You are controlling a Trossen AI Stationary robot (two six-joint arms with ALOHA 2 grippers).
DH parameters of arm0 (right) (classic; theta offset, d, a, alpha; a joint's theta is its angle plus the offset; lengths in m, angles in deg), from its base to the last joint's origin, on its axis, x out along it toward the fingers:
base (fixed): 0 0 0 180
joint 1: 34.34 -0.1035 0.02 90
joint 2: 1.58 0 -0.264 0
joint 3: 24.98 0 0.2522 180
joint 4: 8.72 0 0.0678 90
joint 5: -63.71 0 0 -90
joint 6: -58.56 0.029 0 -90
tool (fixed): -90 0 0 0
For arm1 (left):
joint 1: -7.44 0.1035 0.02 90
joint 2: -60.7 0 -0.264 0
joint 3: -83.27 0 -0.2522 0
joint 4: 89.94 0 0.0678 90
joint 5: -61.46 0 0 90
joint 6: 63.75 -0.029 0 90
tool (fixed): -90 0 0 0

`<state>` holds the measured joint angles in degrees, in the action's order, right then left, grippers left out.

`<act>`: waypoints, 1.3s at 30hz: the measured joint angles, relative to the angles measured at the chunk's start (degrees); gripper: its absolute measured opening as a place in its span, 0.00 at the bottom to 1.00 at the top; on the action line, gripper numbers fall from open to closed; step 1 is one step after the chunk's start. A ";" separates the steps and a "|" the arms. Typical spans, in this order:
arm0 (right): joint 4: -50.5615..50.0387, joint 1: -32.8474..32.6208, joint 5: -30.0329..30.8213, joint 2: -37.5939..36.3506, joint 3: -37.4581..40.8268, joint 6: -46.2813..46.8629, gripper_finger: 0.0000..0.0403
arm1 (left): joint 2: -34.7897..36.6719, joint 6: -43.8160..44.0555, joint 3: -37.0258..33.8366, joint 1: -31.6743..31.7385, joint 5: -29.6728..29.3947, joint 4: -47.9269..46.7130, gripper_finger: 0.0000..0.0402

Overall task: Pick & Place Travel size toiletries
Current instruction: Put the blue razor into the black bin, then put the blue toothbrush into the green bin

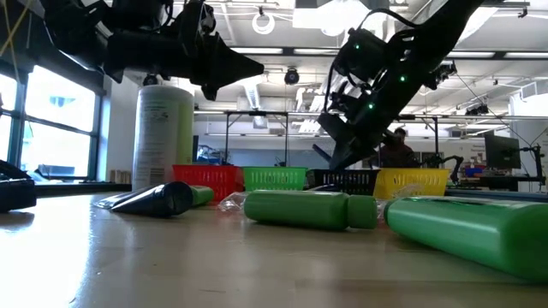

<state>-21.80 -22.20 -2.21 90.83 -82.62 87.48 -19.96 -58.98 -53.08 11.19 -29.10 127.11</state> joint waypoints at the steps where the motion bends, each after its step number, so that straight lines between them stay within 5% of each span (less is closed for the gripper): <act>1: -0.02 0.00 0.05 0.01 0.00 0.01 0.13 | 0.00 0.00 0.00 0.00 0.00 -0.02 0.02; 14: -0.38 -0.06 0.88 -3.77 -0.02 1.27 0.36 | 0.00 0.03 -0.02 0.00 -0.02 0.00 0.02; 25: -0.16 -6.32 -3.93 -14.81 0.00 -7.39 0.24 | 0.00 0.28 -0.04 0.00 -0.04 -0.32 0.02; 39: -0.13 -12.37 -4.78 -17.04 -0.04 -12.52 0.12 | 0.00 1.57 -0.04 0.00 -0.04 -1.72 0.02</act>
<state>-21.94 -34.57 -6.99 73.79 -82.66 74.96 -19.96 -57.40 -53.12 11.19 -29.14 125.38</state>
